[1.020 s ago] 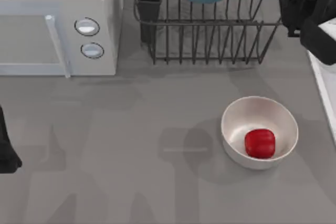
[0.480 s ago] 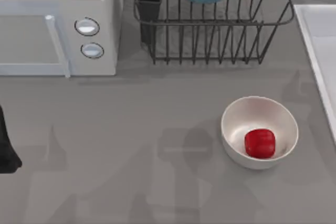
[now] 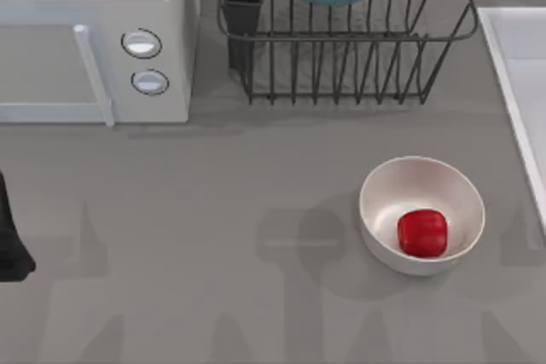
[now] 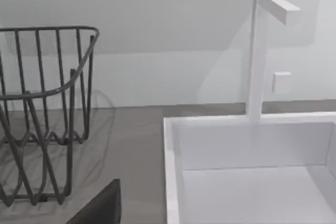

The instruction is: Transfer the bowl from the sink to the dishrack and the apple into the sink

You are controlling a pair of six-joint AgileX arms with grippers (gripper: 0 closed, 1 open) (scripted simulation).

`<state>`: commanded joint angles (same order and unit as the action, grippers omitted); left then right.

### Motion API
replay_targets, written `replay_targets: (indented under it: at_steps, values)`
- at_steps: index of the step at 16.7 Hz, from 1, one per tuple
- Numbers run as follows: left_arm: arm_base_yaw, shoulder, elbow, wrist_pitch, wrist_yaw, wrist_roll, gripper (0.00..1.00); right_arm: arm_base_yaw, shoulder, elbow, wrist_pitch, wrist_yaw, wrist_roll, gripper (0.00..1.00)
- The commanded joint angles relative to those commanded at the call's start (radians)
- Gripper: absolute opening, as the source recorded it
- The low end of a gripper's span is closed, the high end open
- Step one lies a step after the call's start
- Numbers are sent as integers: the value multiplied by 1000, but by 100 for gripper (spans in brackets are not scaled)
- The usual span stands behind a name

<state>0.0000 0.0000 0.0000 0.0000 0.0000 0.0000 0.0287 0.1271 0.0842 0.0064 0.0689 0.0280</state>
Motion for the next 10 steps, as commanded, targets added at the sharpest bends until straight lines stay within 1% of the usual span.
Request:
replay_targets:
  at_steps: [4, 10]
  values:
    - [0, 0, 0, 0, 0, 0, 100, -28, -123, -81, -7, -66, -27, 100]
    - [0, 0, 0, 0, 0, 0, 100, -29, -127, -84, -6, -69, -28, 100]
